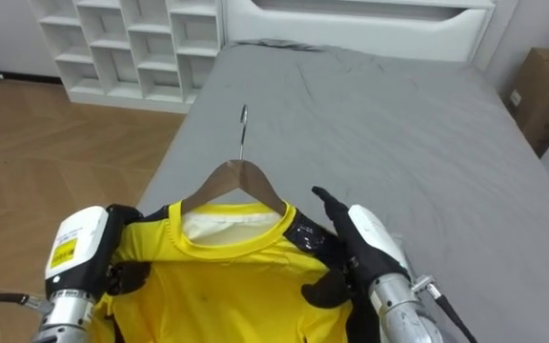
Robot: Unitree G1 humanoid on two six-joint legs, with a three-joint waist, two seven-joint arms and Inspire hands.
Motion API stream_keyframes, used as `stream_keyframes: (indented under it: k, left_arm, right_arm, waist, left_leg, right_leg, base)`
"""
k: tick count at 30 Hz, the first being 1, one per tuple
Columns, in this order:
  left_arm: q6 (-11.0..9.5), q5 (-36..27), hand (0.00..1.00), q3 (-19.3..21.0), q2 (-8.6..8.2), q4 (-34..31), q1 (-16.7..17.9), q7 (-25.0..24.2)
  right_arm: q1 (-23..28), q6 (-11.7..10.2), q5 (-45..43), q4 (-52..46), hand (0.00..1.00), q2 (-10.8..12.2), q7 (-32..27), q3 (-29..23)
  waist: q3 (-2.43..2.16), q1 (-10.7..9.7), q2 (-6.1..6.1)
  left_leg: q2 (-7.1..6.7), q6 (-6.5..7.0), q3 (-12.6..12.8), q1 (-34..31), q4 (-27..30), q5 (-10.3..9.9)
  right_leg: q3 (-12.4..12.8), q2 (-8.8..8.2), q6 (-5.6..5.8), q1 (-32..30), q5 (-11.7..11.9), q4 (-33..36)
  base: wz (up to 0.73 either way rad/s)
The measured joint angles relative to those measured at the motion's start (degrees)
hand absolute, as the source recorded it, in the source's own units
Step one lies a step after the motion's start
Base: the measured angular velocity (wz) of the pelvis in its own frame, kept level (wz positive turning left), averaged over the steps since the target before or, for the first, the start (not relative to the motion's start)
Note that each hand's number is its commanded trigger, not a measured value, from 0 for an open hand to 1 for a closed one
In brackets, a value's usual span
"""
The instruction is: Hang clothes
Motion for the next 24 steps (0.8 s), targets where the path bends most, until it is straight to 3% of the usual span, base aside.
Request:
stream_keyframes:
  k: [10,20,24]
  left_arm:
    - [1.60,1.78,1.00,-0.07,-0.10,-0.41,0.00,-0.13]
    - [1.60,1.95,1.00,-0.05,-0.29,-1.82,0.00,-0.11]
    - [1.64,1.95,1.00,-0.15,-0.45,-1.82,0.00,-0.06]
  right_arm:
    - [0.00,1.47,-0.52,-0.04,0.00,0.04,1.85,2.15]
    - [-0.01,1.51,-0.54,-0.05,0.00,1.30,0.77,2.18]
    - [-0.01,1.51,-0.60,-0.06,0.00,1.47,-0.13,2.18]
  waist:
    - [-0.01,-0.13,0.02]
    - [-0.02,-0.12,0.08]
    - [0.19,-0.11,0.43]
  left_leg:
    - [-0.05,0.00,-0.13,-0.26,-0.02,0.00]
    - [-0.10,0.00,-0.53,-0.25,0.46,0.00]
    - [-0.17,0.01,-1.03,-0.24,0.59,0.00]
  right_leg:
    - [-0.10,0.00,0.00,0.18,0.00,-0.02]
    - [-0.88,-0.04,0.00,0.75,0.00,-0.04]
    - [-1.28,-0.07,0.00,0.96,0.00,-0.01]
  base:
    - [0.00]
    - [0.02]
    - [0.05]
